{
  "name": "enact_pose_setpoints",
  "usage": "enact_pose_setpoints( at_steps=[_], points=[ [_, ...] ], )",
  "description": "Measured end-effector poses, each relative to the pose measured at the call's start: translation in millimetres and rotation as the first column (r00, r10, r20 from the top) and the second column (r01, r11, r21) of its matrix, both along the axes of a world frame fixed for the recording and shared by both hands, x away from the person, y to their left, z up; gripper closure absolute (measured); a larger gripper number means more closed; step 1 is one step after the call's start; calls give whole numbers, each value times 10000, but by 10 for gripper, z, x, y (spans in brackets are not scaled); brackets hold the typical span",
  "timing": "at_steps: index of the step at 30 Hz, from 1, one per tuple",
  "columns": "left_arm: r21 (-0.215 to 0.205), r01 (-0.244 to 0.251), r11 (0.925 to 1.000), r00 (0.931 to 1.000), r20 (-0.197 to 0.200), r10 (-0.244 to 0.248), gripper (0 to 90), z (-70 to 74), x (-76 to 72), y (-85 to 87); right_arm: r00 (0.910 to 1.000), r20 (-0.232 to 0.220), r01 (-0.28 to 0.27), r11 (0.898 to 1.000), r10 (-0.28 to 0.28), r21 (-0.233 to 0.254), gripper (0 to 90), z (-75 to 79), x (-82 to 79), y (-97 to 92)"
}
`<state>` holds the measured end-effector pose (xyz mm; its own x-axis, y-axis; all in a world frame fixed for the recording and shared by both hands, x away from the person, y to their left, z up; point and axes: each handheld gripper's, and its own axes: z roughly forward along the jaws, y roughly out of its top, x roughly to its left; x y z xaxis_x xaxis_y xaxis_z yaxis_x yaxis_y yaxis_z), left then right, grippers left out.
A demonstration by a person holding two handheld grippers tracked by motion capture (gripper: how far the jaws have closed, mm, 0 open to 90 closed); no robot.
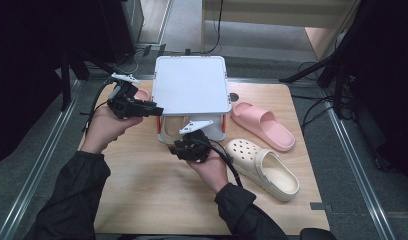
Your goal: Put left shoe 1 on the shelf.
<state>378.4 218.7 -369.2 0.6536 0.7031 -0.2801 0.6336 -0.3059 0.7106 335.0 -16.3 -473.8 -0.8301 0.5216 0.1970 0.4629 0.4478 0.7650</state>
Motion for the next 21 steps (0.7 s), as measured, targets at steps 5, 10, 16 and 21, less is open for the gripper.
enact_pose_setpoints(
  at_steps=[5,10,16,21],
  points=[
    [-100,49,9999,9999,163,-47,472,60,-128,-2,9998,-31,-211,9997,212,89,648,105,-98,-182],
    [-150,25,9999,9998,173,-22,442,40,-242,-5,9989,117,-466,9986,464,236,642,199,-206,-331],
    [-116,75,9999,9992,387,-70,419,-24,-362,-48,9971,437,-636,9972,618,406,605,252,-300,-545],
    [-92,32,10000,9985,544,-27,410,-64,-448,-99,9977,397,-573,9968,552,552,605,267,-314,-716]
  ],
)
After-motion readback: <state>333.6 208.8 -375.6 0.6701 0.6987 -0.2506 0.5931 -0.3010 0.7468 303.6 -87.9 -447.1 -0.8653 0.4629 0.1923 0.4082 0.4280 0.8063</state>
